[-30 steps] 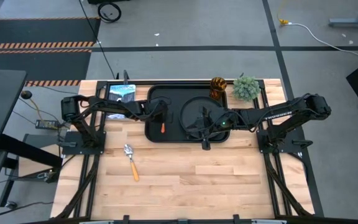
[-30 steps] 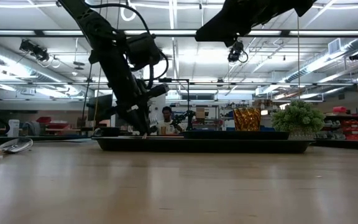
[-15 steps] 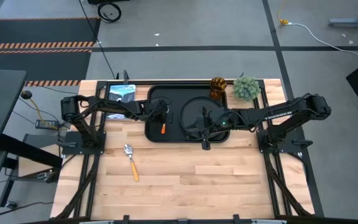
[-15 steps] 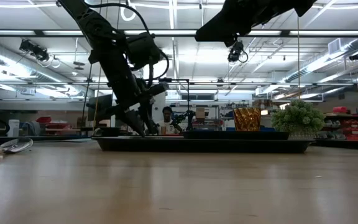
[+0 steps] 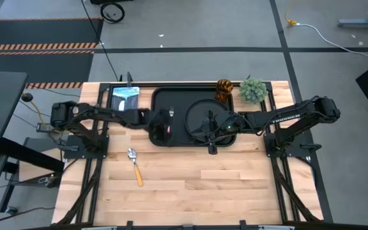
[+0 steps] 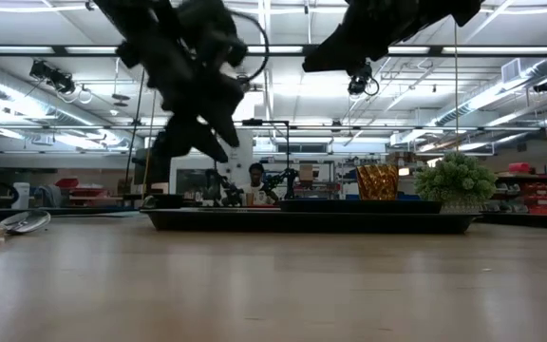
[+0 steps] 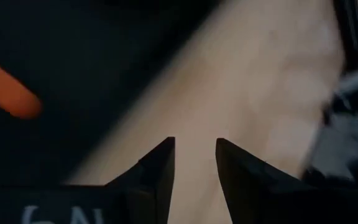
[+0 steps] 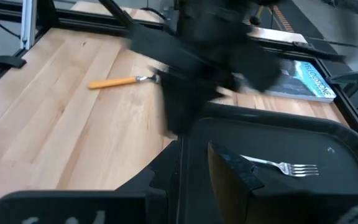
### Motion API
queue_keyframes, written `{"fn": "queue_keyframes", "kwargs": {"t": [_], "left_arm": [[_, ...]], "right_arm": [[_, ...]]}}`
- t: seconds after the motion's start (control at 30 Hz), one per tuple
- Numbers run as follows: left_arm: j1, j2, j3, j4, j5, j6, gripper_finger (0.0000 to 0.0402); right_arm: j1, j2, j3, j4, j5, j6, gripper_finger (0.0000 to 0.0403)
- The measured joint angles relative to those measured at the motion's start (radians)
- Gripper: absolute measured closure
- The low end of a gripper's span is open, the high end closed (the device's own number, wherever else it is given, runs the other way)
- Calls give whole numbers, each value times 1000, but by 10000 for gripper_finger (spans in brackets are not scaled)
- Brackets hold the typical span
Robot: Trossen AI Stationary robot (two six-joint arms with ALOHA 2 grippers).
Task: Pick and place plate/cup/fork/spoon on tray
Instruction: Put the yellow spoon on the black tray to the left of the orange fork
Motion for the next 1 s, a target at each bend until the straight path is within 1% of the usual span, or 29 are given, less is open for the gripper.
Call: {"fn": "queue_keyframes", "kwargs": {"t": [0.13,0.23,0.3,0.5,0.6,0.67,0.8,0.93,1.0], "left_arm": [[-153,-17,0,-7,25,-192,276],[-280,-17,0,-9,1,-359,276],[-368,-17,0,-6,-73,-480,276],[-598,-17,0,-12,-380,-835,276],[-681,-14,0,-96,-517,-1006,276],[-721,-14,0,-178,-567,-1104,276],[-764,-14,0,-366,-578,-1259,276],[-760,-13,5,-463,-560,-1314,276],[-752,-5,37,-521,-553,-1315,276]], "right_arm": [[-4,0,0,-2,1,-16,314],[-4,0,0,-5,2,-24,314],[-4,0,0,-17,2,-31,314],[-4,0,0,-25,2,-61,314],[-4,0,0,-18,2,-70,314],[-4,0,0,-11,2,-70,314],[-4,0,0,-10,1,-67,314],[-4,0,0,-10,-1,-60,314],[-4,0,0,-10,-1,-55,314]]}}
